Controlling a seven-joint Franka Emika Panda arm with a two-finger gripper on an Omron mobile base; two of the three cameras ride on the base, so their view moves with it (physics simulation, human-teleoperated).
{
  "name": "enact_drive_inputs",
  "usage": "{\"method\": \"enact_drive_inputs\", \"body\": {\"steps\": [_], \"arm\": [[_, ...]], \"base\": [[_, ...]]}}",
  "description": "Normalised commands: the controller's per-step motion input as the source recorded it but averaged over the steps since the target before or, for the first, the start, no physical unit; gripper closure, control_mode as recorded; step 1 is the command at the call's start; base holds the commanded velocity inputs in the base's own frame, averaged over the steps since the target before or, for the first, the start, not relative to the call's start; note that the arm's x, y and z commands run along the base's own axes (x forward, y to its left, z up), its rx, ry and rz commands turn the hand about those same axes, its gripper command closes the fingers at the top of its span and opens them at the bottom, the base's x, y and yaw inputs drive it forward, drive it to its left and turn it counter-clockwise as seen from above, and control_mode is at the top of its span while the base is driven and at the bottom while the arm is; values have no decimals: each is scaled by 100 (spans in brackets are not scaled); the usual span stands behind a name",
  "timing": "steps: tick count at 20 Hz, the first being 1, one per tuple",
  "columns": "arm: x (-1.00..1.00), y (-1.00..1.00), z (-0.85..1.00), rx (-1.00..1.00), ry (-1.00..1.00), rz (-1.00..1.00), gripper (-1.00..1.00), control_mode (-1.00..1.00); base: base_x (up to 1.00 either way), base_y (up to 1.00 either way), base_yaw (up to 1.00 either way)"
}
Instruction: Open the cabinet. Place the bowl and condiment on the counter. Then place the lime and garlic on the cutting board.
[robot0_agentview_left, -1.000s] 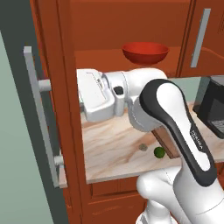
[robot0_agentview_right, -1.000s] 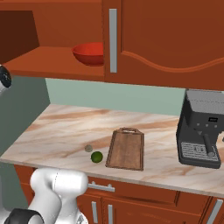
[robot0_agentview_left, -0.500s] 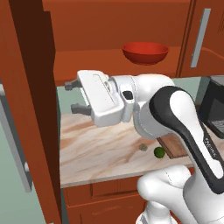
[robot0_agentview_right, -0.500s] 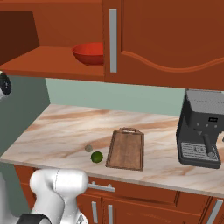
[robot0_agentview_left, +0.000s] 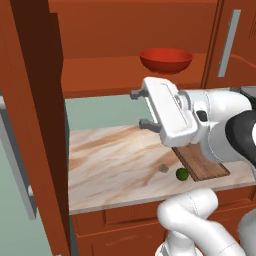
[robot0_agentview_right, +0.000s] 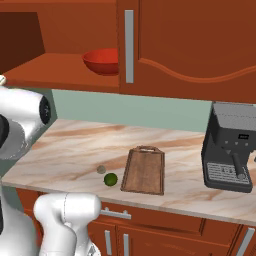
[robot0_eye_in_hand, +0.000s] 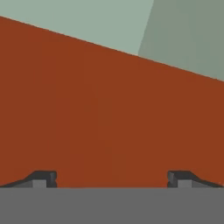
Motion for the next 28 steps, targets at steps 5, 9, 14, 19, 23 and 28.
{"method": "enact_drive_inputs", "body": {"steps": [5, 9, 14, 19, 23, 28], "arm": [[-3, -82, 0, -16, -46, -3, -100, -100], [-5, -67, 0, -26, -49, 0, -100, -100], [-1, -57, 0, -33, -43, 0, -100, -100], [0, -40, -8, -36, -46, 1, -100, -100], [0, -19, -14, -37, -47, 5, -100, -100], [0, -5, -18, -38, -44, 6, -100, -100]], "base": [[0, 0, 0], [0, 0, 0], [0, 0, 0], [0, 0, 0], [0, 0, 0], [0, 0, 0]]}}
